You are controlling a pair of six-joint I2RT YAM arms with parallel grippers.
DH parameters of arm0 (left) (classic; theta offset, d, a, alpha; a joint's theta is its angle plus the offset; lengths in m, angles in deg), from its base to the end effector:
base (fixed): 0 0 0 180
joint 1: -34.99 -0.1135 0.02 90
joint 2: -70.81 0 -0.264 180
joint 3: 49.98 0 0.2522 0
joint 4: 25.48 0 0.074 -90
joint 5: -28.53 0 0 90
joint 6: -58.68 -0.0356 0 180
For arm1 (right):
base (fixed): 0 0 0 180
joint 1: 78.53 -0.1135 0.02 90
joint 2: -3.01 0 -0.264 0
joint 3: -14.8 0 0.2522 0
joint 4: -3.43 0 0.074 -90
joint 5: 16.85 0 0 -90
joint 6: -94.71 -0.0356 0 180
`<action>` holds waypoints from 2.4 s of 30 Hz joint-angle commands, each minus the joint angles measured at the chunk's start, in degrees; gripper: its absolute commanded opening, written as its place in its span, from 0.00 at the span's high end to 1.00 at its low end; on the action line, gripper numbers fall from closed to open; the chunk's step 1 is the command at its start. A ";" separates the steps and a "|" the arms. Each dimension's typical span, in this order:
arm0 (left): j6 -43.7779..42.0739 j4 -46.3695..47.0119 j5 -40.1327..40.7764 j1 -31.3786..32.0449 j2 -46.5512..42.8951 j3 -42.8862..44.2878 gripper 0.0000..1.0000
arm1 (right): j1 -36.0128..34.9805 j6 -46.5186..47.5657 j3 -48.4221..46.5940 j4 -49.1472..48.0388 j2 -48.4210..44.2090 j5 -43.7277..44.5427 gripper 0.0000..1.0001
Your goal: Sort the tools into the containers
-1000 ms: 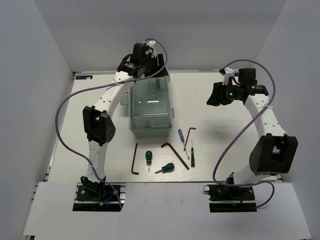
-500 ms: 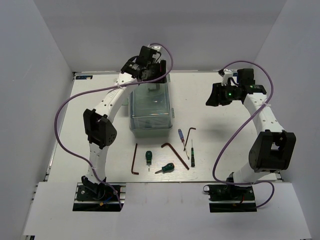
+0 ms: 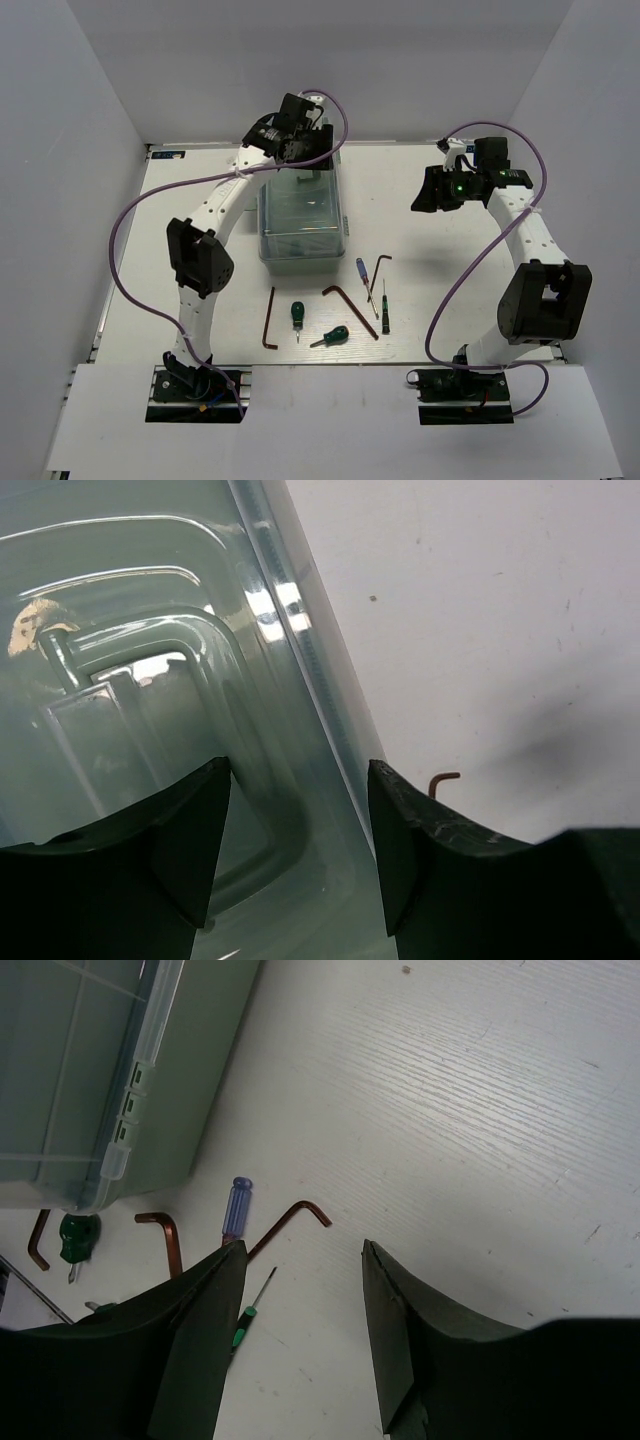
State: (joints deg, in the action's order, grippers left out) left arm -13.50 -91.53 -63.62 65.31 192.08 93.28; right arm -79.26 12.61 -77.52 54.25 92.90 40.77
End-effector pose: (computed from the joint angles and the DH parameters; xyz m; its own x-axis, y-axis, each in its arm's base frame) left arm 0.4047 -0.2382 0.3574 -0.7330 0.0744 -0.6762 0.3187 0.9157 -0.2448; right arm 0.3403 0.0234 0.3104 -0.6902 -0.1249 -0.7128 -0.4656 0.8306 0.3053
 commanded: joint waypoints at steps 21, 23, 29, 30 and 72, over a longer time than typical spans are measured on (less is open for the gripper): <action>5.99 18.36 -24.03 -3.34 -11.59 -18.83 0.38 | -5.76 -20.81 -19.07 -18.78 13.47 -15.78 0.45; 6.61 20.91 -24.57 -3.87 -12.81 -20.50 0.39 | -7.09 -23.98 -22.75 -19.65 16.37 -15.78 0.45; 9.69 26.97 -28.95 -6.15 -15.10 -25.43 0.39 | -11.12 -26.97 -27.60 -21.77 20.23 -14.82 0.46; 10.21 27.50 -30.09 -6.68 -15.10 -25.95 0.39 | -11.31 -27.06 -28.30 -21.77 20.50 -14.56 0.46; 10.30 10.38 -22.37 -7.12 -4.38 -9.70 0.38 | -17.98 -25.22 -29.01 -13.16 25.42 -8.05 0.57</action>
State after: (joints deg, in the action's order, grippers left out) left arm -3.18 -78.31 -86.24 58.01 187.75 81.71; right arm -96.24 -13.99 -106.31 39.95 118.08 34.39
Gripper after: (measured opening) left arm 0.622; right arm 0.430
